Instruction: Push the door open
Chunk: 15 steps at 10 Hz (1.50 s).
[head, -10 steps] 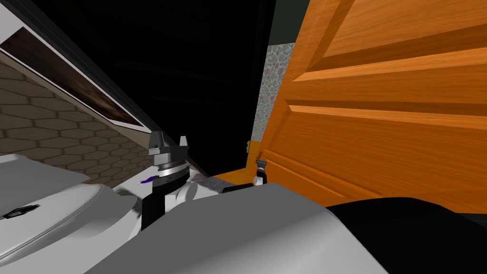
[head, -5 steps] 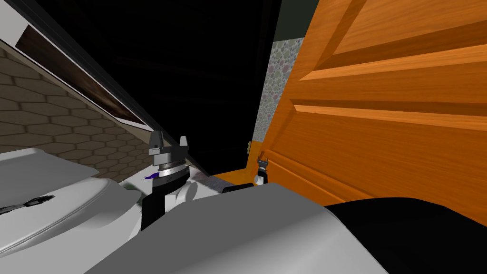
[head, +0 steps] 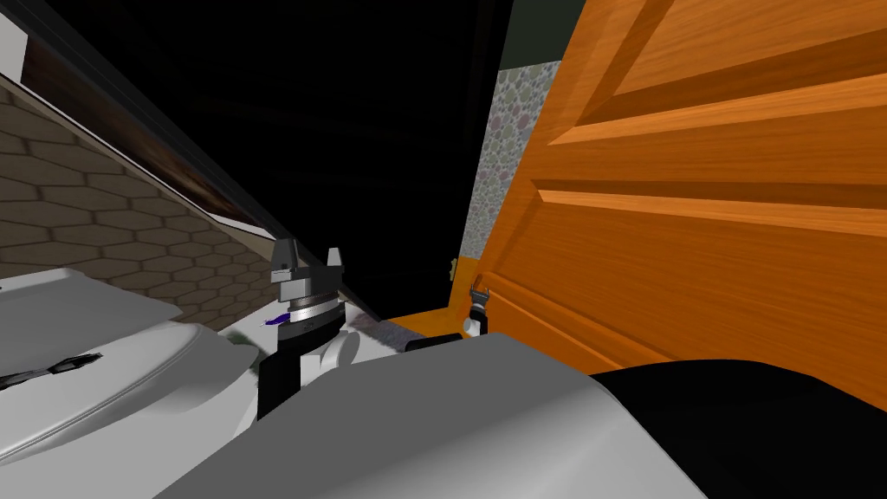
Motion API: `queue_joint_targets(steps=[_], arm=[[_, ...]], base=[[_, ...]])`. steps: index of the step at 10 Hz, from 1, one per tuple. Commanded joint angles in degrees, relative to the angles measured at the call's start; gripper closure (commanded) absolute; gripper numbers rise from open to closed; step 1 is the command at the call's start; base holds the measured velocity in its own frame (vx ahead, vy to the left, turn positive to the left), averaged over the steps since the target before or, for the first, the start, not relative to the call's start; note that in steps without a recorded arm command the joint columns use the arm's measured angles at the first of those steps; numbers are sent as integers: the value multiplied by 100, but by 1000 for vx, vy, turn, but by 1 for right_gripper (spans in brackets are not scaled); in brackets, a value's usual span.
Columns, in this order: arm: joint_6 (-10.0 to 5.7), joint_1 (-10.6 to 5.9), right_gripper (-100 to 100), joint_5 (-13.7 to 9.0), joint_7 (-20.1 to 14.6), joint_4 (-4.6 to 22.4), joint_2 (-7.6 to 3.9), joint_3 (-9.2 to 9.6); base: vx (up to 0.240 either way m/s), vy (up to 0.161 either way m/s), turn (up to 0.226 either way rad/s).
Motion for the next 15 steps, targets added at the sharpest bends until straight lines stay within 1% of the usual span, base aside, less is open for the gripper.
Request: queue_joint_targets(steps=[1,6,10,11,14,15], arm=[[-99,104,100,-106,74,-12,-164,-226],[-99,104,100,-106,74,-12,-164,-226],[-99,104,100,-106,74,-12,-164,-226],[-114,-138,100,-39,24,155,-33,-249],[-179,-198,100,-21,33,217,-54,-433],[-179,-198,100,-21,33,217,-54,-433]], base=[[7,-27,86],[8,-9,18],[-1,1,-19],[24,9,162],[21,-24,77],[15,-18,8]])
